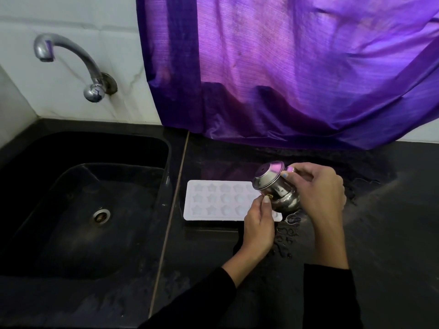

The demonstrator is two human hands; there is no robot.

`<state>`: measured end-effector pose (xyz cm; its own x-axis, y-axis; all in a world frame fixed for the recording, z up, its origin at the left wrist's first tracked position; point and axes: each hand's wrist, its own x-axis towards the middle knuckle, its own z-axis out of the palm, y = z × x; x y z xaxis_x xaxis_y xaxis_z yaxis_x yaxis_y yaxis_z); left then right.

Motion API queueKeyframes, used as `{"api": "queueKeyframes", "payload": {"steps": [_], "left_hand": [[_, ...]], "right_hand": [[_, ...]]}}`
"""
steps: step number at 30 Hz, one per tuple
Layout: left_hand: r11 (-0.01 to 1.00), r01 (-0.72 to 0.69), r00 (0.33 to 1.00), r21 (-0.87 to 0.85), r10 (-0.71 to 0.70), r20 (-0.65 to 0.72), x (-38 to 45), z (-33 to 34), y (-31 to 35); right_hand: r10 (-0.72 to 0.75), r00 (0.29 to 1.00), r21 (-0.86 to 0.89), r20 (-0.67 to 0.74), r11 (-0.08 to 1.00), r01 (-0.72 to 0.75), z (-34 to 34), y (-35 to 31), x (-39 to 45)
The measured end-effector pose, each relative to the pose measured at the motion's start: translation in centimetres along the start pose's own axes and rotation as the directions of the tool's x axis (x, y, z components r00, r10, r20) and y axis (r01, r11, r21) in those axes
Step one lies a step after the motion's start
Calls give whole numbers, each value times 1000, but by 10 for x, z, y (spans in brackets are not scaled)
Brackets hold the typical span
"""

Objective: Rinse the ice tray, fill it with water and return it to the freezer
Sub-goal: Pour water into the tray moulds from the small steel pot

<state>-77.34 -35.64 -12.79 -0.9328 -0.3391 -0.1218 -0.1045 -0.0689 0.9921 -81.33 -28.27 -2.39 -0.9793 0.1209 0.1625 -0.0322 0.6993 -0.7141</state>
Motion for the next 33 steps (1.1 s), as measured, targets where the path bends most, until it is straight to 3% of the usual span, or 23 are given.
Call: {"api": "queueKeyframes", "payload": {"steps": [19,33], "left_hand": [[1000,4,1000,23,-4,8,1,-4,-3],[997,-62,998,38,63,-16,-1,-7,0]], "right_hand": [[-25,999,-80,26,996,27,8,-3,-1],[-7,1000,40,-4,999,7,3,-2,-3]]}}
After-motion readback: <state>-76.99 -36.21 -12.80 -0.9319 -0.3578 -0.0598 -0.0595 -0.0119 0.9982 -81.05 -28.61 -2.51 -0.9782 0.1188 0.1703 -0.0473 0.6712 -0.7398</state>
